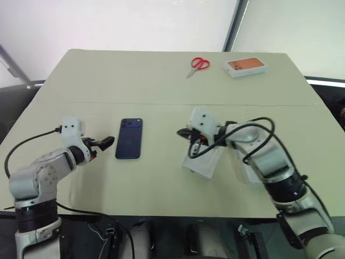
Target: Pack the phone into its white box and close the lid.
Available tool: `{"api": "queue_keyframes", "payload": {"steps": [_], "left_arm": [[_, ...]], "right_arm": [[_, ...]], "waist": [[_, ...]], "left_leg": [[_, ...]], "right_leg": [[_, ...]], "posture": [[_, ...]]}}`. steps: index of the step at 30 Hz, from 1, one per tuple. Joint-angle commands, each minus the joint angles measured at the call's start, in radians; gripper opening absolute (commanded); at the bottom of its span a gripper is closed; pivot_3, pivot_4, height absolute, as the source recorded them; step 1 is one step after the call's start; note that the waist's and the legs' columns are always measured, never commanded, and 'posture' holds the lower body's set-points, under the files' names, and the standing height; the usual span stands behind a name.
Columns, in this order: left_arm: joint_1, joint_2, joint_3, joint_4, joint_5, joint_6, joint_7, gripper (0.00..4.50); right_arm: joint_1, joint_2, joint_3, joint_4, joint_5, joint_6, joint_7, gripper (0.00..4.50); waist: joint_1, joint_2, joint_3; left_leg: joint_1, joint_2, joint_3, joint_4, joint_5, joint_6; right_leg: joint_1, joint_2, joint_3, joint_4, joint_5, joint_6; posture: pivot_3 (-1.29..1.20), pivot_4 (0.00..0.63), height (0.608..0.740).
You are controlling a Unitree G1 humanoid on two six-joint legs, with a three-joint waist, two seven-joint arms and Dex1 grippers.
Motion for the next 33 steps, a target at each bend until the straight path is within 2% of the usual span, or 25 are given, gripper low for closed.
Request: {"api": "queue_keyframes", "payload": {"steps": [1,4,7,11,15,20,25,28,33], "left_arm": [[-0.094,0.000,0.028,0.063,-0.060,0.152,-0.009,4.49],[-0.136,0.007,0.000,0.123,-0.057,0.228,-0.019,4.49],[-0.158,-0.012,-0.048,0.191,-0.041,0.263,-0.029,4.49],[-0.200,-0.083,0.009,0.238,-0.055,0.313,-0.025,4.49],[-0.203,-0.142,0.002,0.186,-0.084,0.363,-0.032,4.49],[-0.184,-0.208,0.008,0.156,-0.137,0.366,-0.011,4.49],[-0.180,-0.228,0.047,0.151,-0.186,0.366,0.015,4.49],[-0.195,-0.224,0.074,0.163,-0.202,0.366,0.030,3.68],[-0.229,-0.201,0.127,0.189,-0.180,0.366,0.053,1.10]], "right_arm": [[-0.034,0.095,0.094,0.040,-0.067,0.017,-0.081,0.00],[-0.046,0.140,0.148,0.105,-0.120,0.004,-0.117,0.00],[-0.080,0.231,0.190,0.239,-0.170,-0.002,-0.187,0.00],[-0.117,0.325,0.216,0.388,-0.211,-0.057,-0.233,0.00],[-0.121,0.380,0.225,0.407,-0.215,-0.084,-0.220,0.00],[-0.105,0.378,0.218,0.365,-0.219,-0.101,-0.197,0.00],[-0.091,0.360,0.207,0.338,-0.223,-0.101,-0.181,0.00],[-0.088,0.346,0.195,0.324,-0.225,-0.099,-0.176,0.00],[-0.080,0.316,0.176,0.268,-0.224,-0.079,-0.169,0.00]], "waist": [[0.000,0.000,0.000],[0.000,0.000,0.000],[-0.001,0.001,-0.001],[0.001,0.002,-0.002],[0.003,0.001,-0.002],[0.002,0.001,-0.002],[0.001,0.001,-0.002],[0.000,0.001,-0.002],[-0.004,0.001,-0.002]], "left_leg": [[0.000,0.000,0.000,0.000,0.000,0.000],[0.000,-0.001,0.000,0.000,0.000,-0.001],[0.000,-0.001,0.000,0.000,0.001,-0.002],[0.001,-0.001,0.000,-0.001,0.001,-0.003],[0.001,-0.002,0.000,-0.001,0.001,-0.003],[0.001,-0.002,-0.001,-0.001,0.001,-0.003],[0.001,-0.002,-0.001,-0.001,0.001,-0.003],[0.001,-0.002,-0.001,-0.001,0.001,-0.003],[0.000,-0.002,-0.001,-0.001,0.001,-0.003]], "right_leg": [[0.000,0.000,0.000,0.000,0.000,0.000],[0.000,0.000,0.000,0.000,0.000,0.000],[0.000,0.000,0.000,0.000,0.000,0.000],[0.000,0.000,0.000,0.001,0.000,0.000],[0.001,-0.001,0.000,0.000,0.000,0.000],[0.002,-0.002,0.000,0.000,0.000,0.000],[0.002,-0.002,0.000,0.000,0.000,0.000],[0.002,-0.002,0.000,0.000,0.000,0.000],[0.000,-0.001,0.000,0.001,0.000,0.000]], "posture": [[0.00,0.150,0.728],[0.00,0.150,0.728],[0.00,0.150,0.728],[0.00,0.150,0.728],[0.00,0.150,0.728],[0.00,0.150,0.728],[0.00,0.150,0.728],[0.00,0.150,0.728],[0.00,0.150,0.728]]}}
